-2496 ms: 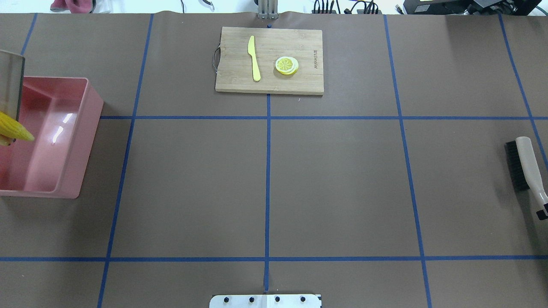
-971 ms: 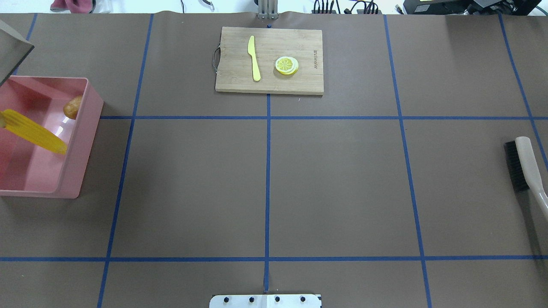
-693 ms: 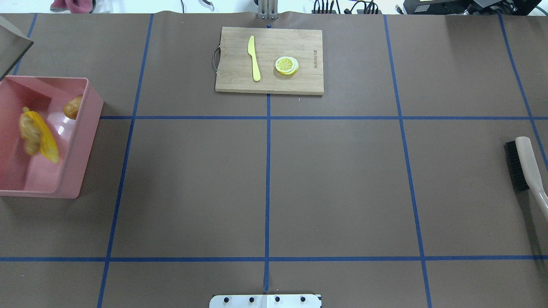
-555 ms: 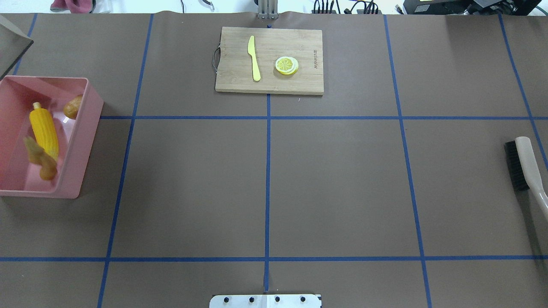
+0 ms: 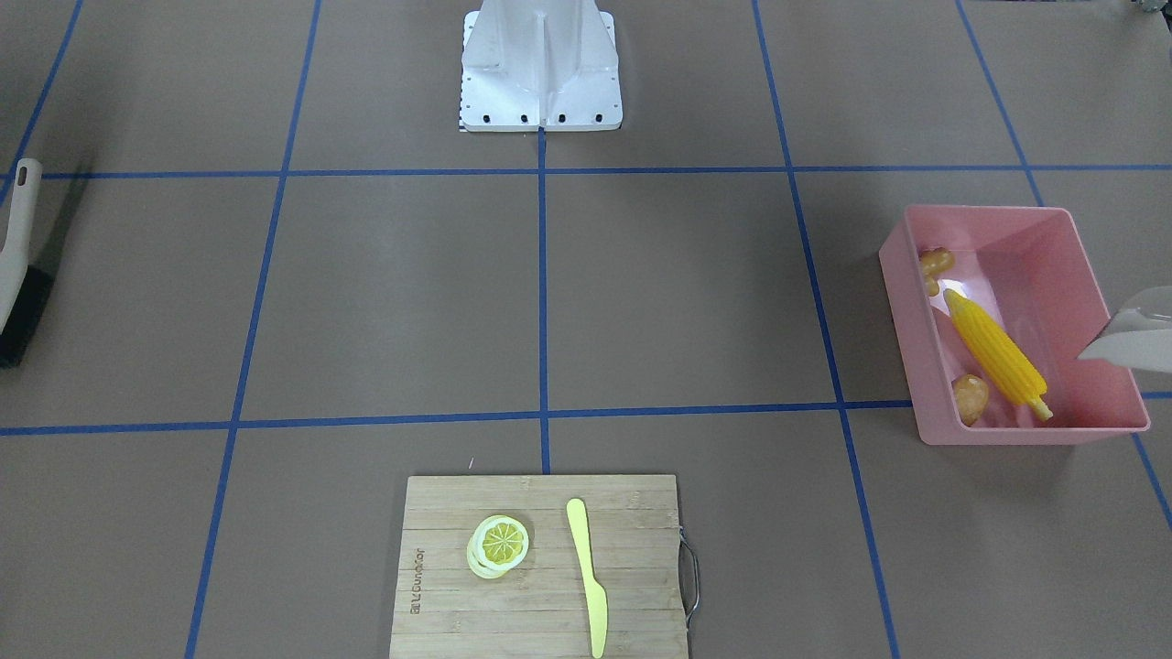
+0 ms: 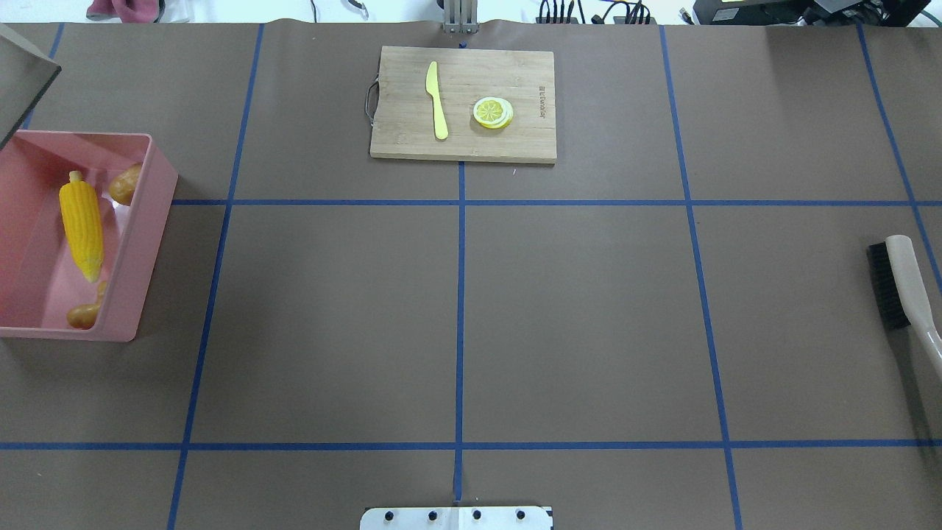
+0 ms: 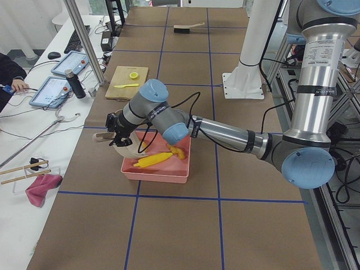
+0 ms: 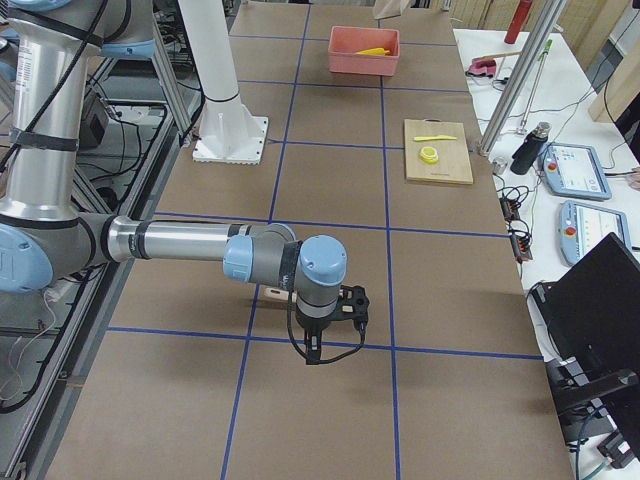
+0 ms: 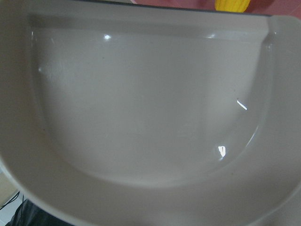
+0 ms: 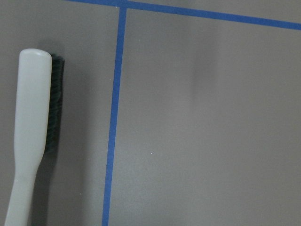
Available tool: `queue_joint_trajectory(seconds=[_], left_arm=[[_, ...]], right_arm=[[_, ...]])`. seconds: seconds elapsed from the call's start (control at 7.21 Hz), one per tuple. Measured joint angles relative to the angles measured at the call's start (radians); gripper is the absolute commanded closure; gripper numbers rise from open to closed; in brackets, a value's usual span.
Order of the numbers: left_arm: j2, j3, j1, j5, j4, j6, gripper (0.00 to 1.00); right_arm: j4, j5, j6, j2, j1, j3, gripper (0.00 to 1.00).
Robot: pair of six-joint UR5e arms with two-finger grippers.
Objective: Sweep and dump trash into bin
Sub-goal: 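Tilt the dustpan over the pink bin with the left gripper to dump items, then lower the empty dustpan back onto the table with the left gripper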
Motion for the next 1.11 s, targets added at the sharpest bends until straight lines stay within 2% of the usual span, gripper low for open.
queue_joint_trajectory(seconds=[0.28, 0.55, 1.11], left_arm=[[-0.007, -0.010, 0.041, -0.069, 0.043, -0.195, 1.00], [-0.041, -0.010, 0.132, -0.130, 0.058, -0.473, 1.00], [-0.166, 0.004, 0.457, -0.149, 0.060, -1.101, 1.00]], right_arm=[[0.000, 0.000, 0.000, 0.001, 0.000, -0.002, 0.00], [0.000, 0.000, 0.000, 0.001, 0.000, -0.002, 0.00], [0.000, 0.001, 0.000, 0.002, 0.000, -0.002, 0.00]])
